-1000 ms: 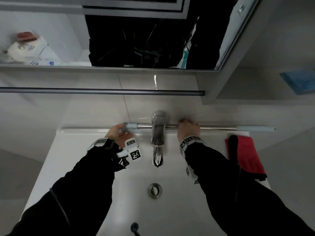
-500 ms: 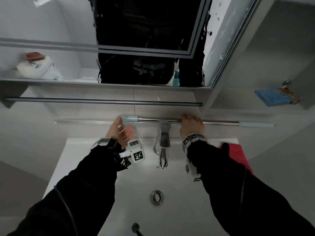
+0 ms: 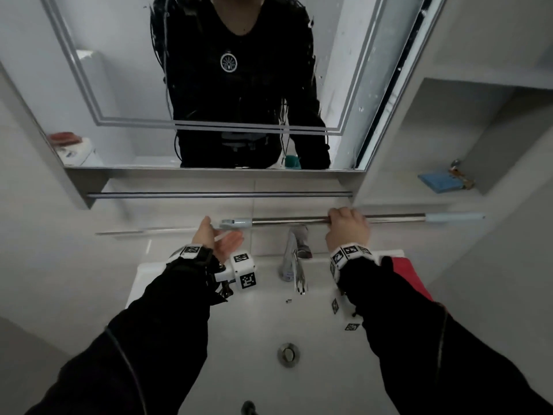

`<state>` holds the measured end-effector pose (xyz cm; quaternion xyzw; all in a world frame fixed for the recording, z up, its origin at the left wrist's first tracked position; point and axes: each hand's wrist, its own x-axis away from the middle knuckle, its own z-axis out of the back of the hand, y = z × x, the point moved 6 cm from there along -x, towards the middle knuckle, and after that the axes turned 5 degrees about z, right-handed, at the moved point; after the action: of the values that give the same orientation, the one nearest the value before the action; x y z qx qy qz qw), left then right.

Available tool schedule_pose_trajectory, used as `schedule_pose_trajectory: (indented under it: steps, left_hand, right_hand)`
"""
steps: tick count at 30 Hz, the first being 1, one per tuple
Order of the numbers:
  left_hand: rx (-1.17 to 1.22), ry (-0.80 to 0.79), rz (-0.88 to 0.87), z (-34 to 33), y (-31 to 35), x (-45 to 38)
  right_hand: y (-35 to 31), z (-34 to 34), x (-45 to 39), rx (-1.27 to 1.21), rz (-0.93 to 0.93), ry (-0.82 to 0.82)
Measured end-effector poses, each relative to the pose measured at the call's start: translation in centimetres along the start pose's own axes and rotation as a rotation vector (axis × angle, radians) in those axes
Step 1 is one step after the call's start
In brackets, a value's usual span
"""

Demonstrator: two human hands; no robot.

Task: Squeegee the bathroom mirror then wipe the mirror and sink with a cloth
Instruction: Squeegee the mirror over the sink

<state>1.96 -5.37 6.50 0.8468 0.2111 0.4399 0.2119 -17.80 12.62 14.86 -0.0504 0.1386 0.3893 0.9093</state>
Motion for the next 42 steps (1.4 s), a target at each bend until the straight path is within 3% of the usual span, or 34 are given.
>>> schedule_pose_trajectory:
  steps: [12,18,22,29,37,42]
  left_hand:
    - [0.028,0.090,-0.098,3.0,-0.2,6.5]
    - [-0.006,0.095,-0.113,4.7,-2.6,11.7]
    - [-0.007,0.084,-0.207,5.1,-3.9,15.5]
    - [0.028,0.030,-0.394,4.5,-3.3,21.3]
    - [0.172,-0.133,-0.511,1.0,-2.3,25.2]
    - [0.170,-0.206,-0.577,-1.0,0.5,26.6]
  right_hand:
    - [-0.9,3.8,5.5,0.037,-0.029,0.002]
    - [-0.5,4.2,10.4,-0.028,-0.030,-0.118]
    - [-0.2,4.6,13.6,-0.049,-0.029,-0.201]
    - [-1.3,7.2,16.5,-0.163,0.023,-0.176]
    - [-6.7,12.7,16.9,-0.288,0.336,-0.039]
    - [-7.4,14.7,15.4,-0.289,0.418,-0.201]
